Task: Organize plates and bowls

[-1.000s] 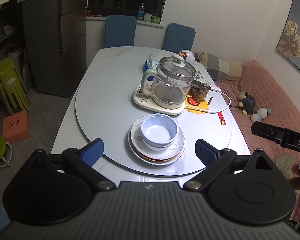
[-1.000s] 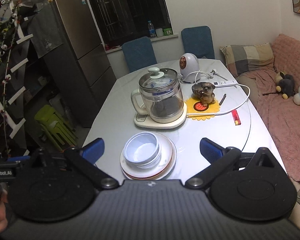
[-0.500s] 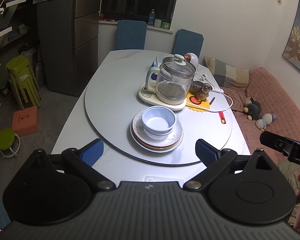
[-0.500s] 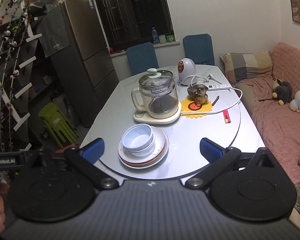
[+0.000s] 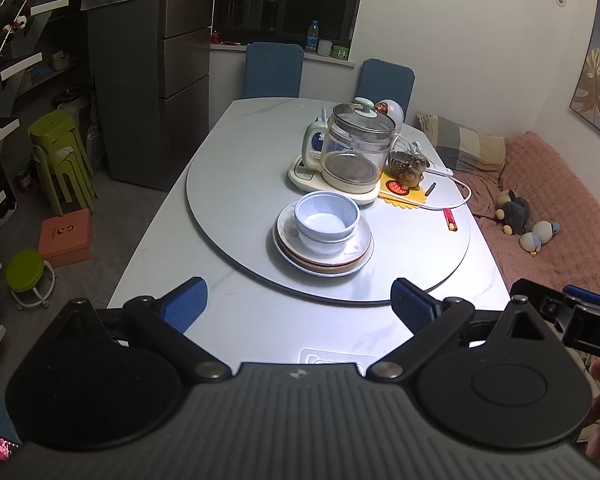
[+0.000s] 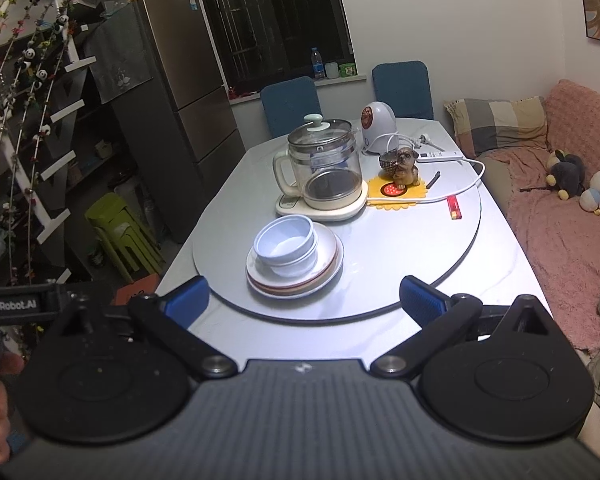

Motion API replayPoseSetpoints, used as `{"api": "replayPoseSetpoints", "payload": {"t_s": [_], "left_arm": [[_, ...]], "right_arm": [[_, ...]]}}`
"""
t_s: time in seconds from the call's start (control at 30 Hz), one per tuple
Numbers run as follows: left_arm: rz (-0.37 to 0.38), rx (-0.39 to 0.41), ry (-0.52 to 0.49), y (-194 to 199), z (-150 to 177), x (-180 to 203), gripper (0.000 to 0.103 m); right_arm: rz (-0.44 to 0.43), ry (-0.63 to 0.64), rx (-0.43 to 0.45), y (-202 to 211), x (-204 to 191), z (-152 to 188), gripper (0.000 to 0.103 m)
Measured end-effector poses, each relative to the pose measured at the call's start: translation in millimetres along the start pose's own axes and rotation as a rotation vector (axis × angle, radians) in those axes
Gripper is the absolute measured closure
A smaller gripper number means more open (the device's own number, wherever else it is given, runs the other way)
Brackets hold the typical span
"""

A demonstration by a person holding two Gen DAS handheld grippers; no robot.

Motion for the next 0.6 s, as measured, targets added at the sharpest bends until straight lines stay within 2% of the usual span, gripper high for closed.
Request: {"api": "replayPoseSetpoints", "payload": {"t_s": [0.6], "left_arm": [[-0.001, -0.024, -0.021, 27, 38, -18, 0.003]], "right_arm": [[0.029, 0.002, -0.033, 22, -18, 31, 0.0]]}}
Point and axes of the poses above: each gripper's, at about its wrist camera, not at the fingertips, and y roughly against the way its jaws point, x to its right, z to its underside, the point moved 6 cm from there along -y, roughly the way its jaws point, and after that the axes turned 14 degrees about -z, right-handed, at the moved point
